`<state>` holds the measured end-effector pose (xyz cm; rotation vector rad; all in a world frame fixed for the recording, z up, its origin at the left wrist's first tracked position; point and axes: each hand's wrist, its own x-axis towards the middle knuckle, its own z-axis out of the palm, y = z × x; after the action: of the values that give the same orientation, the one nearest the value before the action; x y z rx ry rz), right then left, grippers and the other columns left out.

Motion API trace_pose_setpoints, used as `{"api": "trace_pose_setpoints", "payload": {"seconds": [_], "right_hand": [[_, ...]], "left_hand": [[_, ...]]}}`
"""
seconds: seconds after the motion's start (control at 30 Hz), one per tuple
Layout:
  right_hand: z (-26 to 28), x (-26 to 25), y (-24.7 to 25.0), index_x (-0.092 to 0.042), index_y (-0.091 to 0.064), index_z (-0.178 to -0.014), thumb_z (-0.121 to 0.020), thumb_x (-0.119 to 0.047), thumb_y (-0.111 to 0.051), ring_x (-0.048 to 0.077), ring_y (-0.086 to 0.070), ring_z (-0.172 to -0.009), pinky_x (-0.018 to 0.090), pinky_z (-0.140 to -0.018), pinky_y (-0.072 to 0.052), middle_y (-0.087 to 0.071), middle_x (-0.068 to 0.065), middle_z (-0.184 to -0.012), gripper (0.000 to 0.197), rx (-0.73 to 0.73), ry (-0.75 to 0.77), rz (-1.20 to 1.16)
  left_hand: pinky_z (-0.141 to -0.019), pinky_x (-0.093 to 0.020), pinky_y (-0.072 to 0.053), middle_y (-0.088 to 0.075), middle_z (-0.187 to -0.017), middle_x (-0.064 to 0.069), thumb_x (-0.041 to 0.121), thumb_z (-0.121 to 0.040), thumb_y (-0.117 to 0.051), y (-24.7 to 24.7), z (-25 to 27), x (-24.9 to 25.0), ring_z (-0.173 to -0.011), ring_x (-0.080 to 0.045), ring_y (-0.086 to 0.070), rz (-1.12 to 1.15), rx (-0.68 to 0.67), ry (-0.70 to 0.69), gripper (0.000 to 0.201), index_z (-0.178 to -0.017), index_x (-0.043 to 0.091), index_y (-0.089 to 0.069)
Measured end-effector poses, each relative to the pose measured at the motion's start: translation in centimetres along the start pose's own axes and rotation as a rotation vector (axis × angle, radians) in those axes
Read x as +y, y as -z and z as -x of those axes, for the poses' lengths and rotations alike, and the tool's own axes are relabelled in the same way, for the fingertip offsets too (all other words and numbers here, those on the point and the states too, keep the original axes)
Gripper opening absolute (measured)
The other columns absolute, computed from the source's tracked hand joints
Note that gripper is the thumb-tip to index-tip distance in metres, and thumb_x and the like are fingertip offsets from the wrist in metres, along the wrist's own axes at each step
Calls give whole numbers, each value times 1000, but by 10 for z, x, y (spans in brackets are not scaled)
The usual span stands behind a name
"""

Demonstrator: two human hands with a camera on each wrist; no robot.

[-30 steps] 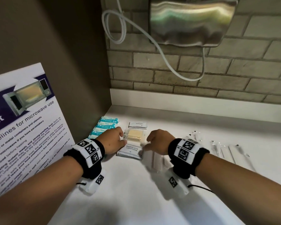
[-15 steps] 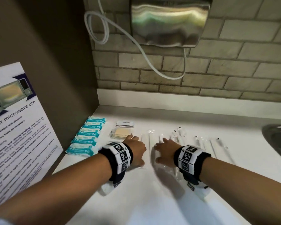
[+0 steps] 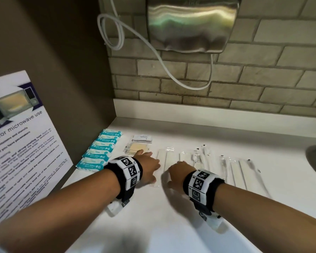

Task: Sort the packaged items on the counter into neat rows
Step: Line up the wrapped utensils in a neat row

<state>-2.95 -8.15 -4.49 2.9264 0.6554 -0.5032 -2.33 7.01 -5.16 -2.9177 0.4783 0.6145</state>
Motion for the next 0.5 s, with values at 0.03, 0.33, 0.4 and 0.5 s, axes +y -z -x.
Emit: {"api": "trace_pose_setpoints", "payload": {"seconds": [0.03,0.33,0.4,0.5], "right_hand": [[0,0,0,-8,-62,-117,-92,-32,-55,28,-53,-121,36,-97,-45,-61,12,-122,36,-4,-1,0],[2,11,4,-8,-58,-120,-93,-29,-48,26,-49,-125,35,-107,-35,-60,11,-125,35,86,25,-38],[-1,20,6,-8,-56,-123,-92,-25,-50,27,-46,-128,36,-111,-31,-59,12,-129,37,77,17,19],[-3,29,7,-8,-61,-114,-87,-24,-55,28,-50,-124,37,-114,-30,-63,12,-121,32,18,4,103]], "left_hand": [[-119,-49,-1,-35,-154,3,42,-90,-52,0,0,1,-149,-26,-9,-2,-5,2,52,-137,20,-47],[-120,-50,1,-24,-160,3,38,-94,-49,13,-1,14,-150,-26,-6,-39,36,-10,50,-140,18,-44],[-120,-48,1,-23,-160,5,38,-96,-46,16,-2,22,-150,-24,-5,-44,61,-30,53,-145,20,-39],[-118,-47,1,-27,-159,4,40,-96,-45,13,-5,30,-150,-24,-6,-66,33,-32,50,-141,18,-43]]}}
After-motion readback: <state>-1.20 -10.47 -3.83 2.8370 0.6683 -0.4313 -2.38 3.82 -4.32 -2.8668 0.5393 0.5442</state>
